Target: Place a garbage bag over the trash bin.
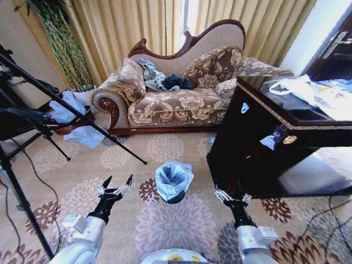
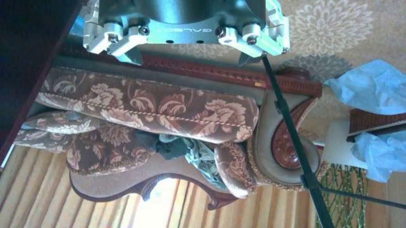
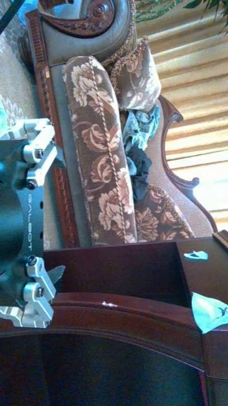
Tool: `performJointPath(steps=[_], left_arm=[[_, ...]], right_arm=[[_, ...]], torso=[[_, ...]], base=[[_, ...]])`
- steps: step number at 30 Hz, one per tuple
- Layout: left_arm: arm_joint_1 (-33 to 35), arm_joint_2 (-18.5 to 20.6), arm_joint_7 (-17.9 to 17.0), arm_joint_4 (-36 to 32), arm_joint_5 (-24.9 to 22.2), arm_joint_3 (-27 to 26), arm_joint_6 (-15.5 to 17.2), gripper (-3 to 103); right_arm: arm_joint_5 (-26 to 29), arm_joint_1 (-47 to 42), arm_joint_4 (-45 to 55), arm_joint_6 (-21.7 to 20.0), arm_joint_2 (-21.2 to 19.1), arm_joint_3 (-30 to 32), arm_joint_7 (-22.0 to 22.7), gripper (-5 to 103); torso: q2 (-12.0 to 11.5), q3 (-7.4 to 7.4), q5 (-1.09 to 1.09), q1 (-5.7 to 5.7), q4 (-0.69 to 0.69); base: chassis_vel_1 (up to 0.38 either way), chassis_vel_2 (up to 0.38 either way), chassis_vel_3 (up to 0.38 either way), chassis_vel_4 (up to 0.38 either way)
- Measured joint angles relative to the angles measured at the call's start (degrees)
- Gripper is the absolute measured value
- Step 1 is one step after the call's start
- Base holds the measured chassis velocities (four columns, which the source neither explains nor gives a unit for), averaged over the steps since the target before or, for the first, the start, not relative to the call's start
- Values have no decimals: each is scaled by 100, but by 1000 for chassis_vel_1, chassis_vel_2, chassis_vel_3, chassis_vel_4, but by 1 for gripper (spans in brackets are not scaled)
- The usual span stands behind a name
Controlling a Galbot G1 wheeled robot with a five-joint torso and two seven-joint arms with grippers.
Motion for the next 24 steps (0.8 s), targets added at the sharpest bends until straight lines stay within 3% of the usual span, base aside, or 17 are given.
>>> performJointPath(steps=[24], left_arm=[[0,0,0,0,0,0,0,100]], right_arm=[[0,0,0,0,0,0,0,100]], torso=[[0,0,0,0,0]], base=[[0,0,0,0]])
